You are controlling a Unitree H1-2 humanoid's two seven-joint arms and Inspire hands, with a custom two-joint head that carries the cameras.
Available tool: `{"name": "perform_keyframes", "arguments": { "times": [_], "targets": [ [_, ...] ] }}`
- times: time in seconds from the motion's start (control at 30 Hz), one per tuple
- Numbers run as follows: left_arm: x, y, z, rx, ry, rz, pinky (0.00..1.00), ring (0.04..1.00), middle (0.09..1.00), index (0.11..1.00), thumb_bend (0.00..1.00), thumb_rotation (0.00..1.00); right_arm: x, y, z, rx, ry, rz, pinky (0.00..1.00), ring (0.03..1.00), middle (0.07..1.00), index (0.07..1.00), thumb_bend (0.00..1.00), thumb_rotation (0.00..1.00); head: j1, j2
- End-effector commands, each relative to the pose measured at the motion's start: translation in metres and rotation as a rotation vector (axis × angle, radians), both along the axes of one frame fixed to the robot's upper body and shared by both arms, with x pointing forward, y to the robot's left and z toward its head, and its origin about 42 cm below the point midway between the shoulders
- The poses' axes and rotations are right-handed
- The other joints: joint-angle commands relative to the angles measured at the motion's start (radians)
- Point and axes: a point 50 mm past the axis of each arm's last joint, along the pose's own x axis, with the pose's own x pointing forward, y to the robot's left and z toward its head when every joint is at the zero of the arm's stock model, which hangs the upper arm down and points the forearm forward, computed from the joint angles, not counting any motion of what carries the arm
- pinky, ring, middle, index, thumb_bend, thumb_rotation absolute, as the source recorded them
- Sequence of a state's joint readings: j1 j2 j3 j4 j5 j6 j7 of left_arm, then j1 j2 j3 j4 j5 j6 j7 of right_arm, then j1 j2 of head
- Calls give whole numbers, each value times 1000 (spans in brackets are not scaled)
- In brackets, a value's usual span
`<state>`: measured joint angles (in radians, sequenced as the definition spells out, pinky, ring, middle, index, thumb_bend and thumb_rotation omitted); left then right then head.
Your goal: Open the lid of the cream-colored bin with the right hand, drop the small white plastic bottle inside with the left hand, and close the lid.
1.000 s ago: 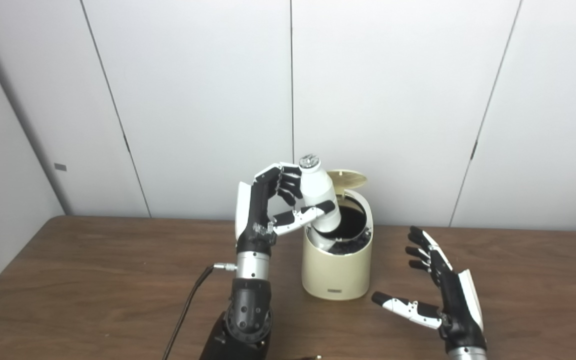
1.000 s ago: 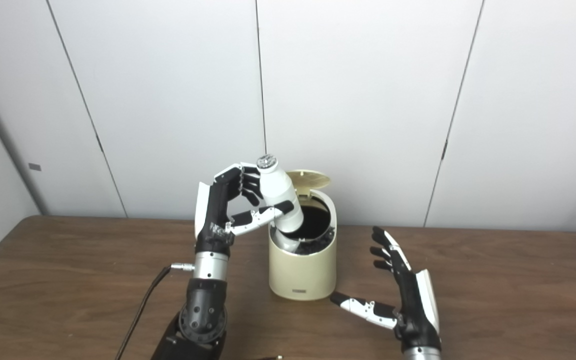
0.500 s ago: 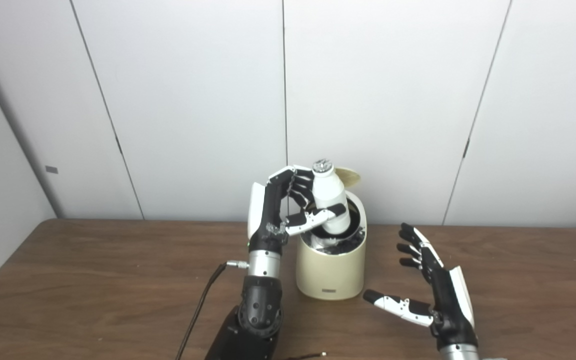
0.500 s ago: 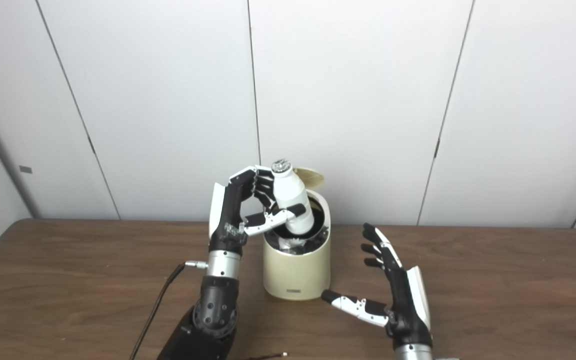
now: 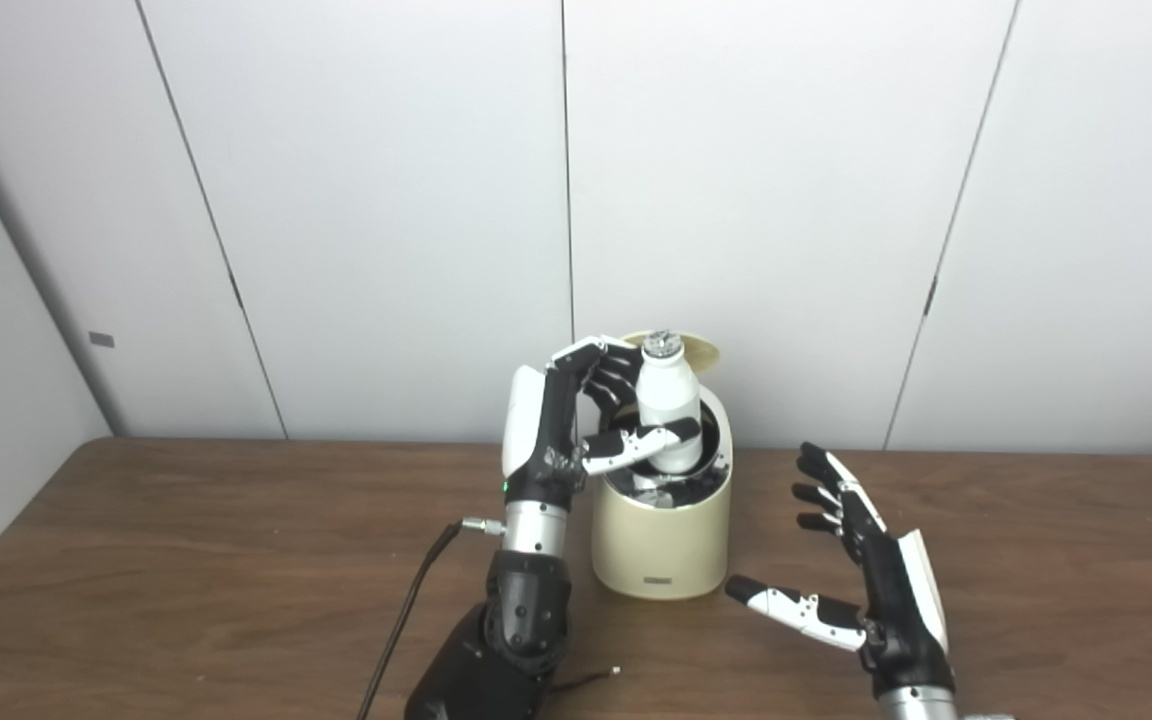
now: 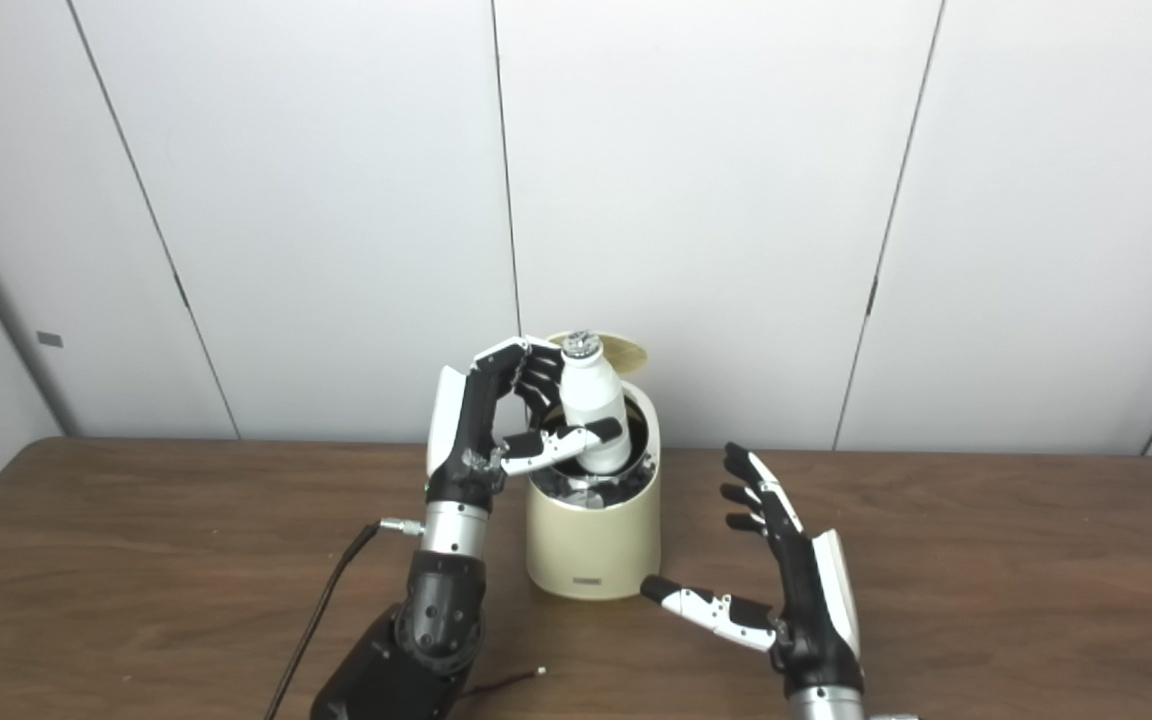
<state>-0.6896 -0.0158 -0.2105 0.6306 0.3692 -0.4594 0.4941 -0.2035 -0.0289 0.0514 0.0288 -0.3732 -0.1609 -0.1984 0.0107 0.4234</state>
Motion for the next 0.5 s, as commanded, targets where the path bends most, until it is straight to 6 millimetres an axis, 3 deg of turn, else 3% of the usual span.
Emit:
{"name": "perform_keyframes", "arguments": {
  "times": [0.0,0.03,0.07,0.1,0.23,0.47],
  "targets": [
    [5,-3,13,77,-40,-31,419,497,503,501,513,0,4,3,20,19,-89,8,708,805,869,880,803,306,2,0],
    [5,-3,12,105,-45,-28,451,550,581,500,517,26,4,3,20,18,-89,8,707,806,870,881,805,308,2,0],
    [4,-2,11,122,-49,-24,514,628,681,642,745,22,4,2,20,17,-89,7,707,806,870,880,808,316,2,0],
    [4,-2,11,130,-51,-20,544,667,732,703,826,28,4,2,20,17,-88,7,708,806,870,881,811,320,4,0],
    [2,-1,12,143,-59,-2,547,685,762,748,854,49,5,1,18,14,-89,12,711,807,873,883,810,316,5,0],
    [-2,2,17,107,-72,-9,507,661,749,743,857,52,5,2,18,10,-87,18,708,806,873,882,803,295,8,0]
  ]
}}
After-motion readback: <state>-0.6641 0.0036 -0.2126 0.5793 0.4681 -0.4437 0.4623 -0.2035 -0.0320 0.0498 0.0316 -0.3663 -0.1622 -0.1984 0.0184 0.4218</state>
